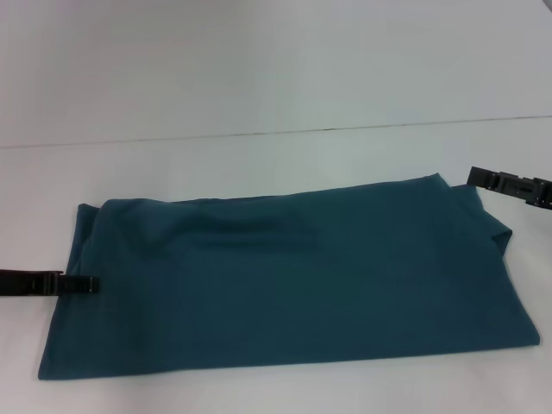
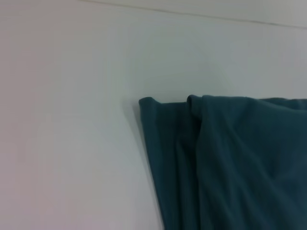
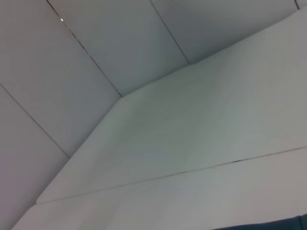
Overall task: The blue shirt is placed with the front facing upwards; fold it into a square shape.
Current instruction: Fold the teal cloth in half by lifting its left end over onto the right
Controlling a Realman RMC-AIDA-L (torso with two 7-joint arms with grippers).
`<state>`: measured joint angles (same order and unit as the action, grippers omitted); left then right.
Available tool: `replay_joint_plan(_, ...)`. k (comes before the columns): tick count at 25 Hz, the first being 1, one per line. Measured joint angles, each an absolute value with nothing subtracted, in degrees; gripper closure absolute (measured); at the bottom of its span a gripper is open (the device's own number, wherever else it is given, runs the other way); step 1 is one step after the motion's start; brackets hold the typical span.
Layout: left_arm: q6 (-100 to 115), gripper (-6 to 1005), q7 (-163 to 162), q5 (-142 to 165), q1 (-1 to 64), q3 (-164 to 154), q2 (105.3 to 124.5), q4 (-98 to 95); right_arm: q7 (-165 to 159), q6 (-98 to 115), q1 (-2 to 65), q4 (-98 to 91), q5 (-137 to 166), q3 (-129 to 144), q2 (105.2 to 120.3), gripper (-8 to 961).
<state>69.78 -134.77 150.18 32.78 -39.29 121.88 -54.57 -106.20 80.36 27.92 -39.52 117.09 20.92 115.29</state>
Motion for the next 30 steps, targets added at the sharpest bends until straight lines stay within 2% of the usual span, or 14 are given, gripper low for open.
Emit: replay_joint_plan(30, 69.2, 123, -136.3, 152.6, 35.3, -40.7, 121.17, -51.2, -106.0, 80.4, 27.4, -39.7, 116.9, 20.8, 115.13, 8)
